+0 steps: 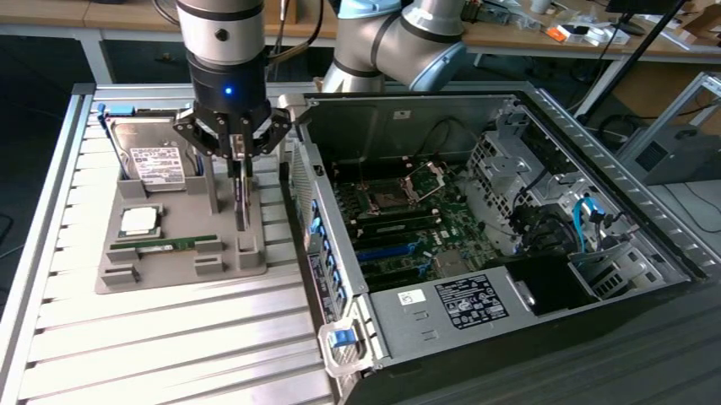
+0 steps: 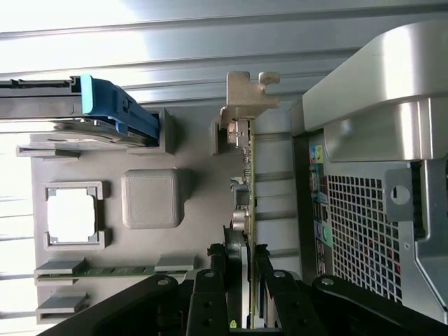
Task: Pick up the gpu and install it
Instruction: 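Pick up the gpu and move the gpu toward the slot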
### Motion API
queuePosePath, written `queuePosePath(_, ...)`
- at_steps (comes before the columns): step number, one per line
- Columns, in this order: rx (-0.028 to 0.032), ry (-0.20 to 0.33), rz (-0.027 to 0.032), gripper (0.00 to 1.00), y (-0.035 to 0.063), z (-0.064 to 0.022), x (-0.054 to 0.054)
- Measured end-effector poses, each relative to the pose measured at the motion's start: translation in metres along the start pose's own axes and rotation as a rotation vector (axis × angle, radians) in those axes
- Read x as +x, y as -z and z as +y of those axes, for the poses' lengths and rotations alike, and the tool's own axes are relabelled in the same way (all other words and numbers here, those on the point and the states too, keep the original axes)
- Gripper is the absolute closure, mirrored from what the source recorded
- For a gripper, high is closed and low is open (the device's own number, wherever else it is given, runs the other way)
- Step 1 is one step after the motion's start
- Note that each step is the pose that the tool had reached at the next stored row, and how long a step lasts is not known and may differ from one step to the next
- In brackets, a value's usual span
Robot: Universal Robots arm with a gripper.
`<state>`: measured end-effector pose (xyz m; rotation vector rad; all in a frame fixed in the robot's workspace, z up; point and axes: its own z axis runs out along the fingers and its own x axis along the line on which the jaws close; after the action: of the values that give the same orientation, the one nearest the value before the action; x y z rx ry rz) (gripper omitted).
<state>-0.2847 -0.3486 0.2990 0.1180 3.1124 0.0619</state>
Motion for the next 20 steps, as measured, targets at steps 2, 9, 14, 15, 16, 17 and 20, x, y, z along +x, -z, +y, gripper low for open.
queuePosePath(2, 0.0000, 0.000, 0.0000, 0.73, 0.0007, 0.0000, 0.0000)
queuePosePath(9, -0.0001, 0.000, 0.0000, 0.73, 0.0031, 0.0001, -0.0001)
queuePosePath(14, 0.0000, 0.000, 0.0001, 0.73, 0.0048, 0.0002, -0.0001)
queuePosePath(15, -0.0001, 0.000, 0.0001, 0.73, 0.0053, 0.0002, -0.0001)
queuePosePath(16, -0.0001, 0.000, 0.0001, 0.73, 0.0057, 0.0002, -0.0001)
queuePosePath(17, -0.0001, 0.000, 0.0000, 0.73, 0.0062, 0.0003, -0.0001)
queuePosePath(20, -0.0002, 0.000, -0.0001, 0.73, 0.0073, 0.0003, -0.0002)
